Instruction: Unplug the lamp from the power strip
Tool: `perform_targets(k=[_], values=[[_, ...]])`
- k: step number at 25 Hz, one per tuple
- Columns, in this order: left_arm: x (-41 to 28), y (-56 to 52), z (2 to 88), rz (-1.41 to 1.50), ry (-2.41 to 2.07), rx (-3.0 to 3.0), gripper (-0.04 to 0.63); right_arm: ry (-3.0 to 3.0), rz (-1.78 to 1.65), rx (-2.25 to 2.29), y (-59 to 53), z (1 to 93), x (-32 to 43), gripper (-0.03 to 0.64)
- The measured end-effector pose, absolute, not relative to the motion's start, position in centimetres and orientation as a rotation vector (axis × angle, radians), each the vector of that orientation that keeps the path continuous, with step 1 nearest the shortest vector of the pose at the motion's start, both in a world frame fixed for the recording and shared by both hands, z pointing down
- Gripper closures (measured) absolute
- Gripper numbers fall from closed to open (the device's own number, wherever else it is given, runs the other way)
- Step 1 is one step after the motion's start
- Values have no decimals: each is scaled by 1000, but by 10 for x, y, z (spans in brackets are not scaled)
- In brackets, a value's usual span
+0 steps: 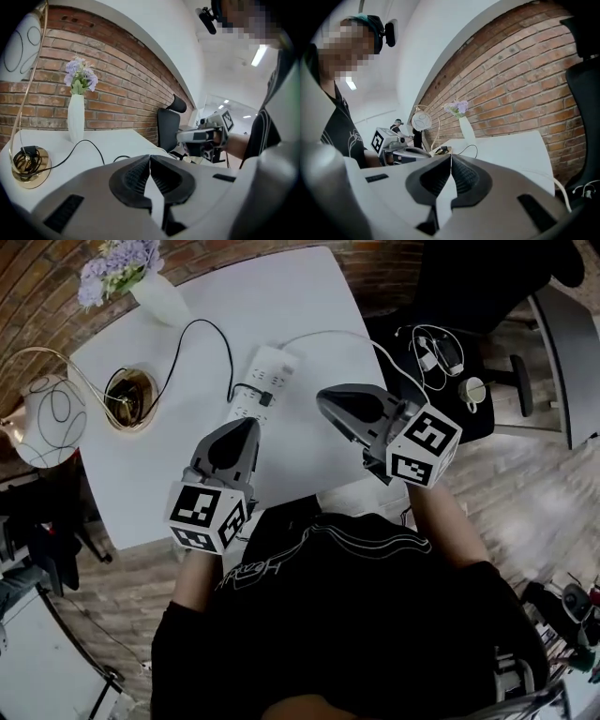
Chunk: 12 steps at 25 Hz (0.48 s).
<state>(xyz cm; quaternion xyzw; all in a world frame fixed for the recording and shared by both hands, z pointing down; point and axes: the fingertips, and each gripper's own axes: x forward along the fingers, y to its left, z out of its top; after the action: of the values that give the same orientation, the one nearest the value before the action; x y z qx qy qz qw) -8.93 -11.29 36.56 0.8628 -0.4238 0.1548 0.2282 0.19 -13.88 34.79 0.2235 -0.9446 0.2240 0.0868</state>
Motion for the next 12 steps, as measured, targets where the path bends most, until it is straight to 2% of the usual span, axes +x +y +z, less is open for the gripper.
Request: perform_targets(k=[12], values=[[-100, -143, 414, 375, -1156, 2236, 592, -2591, 346, 618, -211, 433, -26, 620]])
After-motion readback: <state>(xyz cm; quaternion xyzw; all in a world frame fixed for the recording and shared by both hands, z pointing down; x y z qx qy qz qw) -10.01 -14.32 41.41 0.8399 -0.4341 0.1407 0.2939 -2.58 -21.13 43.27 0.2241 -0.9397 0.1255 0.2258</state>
